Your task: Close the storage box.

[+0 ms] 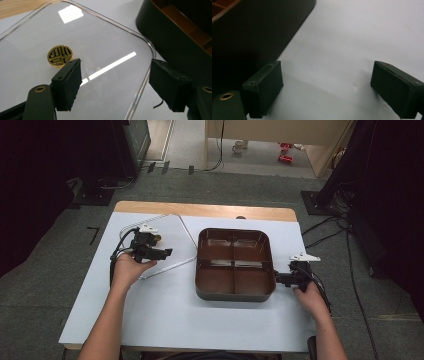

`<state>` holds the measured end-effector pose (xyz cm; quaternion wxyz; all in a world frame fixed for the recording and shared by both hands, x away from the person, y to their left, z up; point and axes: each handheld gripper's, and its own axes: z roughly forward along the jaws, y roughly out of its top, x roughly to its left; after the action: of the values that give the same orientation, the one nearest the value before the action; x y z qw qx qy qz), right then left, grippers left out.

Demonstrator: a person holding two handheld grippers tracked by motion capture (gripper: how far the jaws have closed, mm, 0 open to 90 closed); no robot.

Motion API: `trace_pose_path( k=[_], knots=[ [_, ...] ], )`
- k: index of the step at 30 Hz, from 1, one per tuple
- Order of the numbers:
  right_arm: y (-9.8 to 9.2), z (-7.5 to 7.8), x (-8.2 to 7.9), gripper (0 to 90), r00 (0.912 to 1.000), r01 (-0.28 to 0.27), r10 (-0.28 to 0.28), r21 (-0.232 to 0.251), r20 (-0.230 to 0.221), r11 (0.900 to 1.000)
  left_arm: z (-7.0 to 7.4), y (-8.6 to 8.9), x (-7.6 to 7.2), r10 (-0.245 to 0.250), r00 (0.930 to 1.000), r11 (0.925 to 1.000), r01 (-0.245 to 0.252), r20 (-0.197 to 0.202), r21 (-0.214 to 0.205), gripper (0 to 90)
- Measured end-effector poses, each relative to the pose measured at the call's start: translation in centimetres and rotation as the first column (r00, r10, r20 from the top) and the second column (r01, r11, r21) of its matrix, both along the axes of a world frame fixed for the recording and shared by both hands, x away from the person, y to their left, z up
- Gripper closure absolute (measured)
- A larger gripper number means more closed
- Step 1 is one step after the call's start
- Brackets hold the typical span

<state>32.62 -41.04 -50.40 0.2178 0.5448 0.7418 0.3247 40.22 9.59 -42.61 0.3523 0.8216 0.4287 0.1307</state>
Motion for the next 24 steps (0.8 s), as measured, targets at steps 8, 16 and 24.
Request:
trace_pose_path(
  k=[8,16,24],
  knots=[
    [0.0,0.0,0.0,10.2,1.0000,0.000,0.000,0.000,0.000,1.0000,0.0,0.2,2.2,0.017,0.9996,0.9999,-0.017,0.021,0.000,29.2],
    [0.0,0.0,0.0,10.2,1.0000,0.000,0.000,0.000,0.000,1.0000,-2.4,1.4,4.5,0.073,0.9969,0.9973,-0.073,0.031,0.004,29.4],
    [0.0,0.0,0.0,10.1,1.0000,0.000,0.000,0.000,0.000,1.0000,-3.9,2.0,5.9,0.130,0.9908,0.9897,-0.132,0.036,0.055,35.5]
  ],
)
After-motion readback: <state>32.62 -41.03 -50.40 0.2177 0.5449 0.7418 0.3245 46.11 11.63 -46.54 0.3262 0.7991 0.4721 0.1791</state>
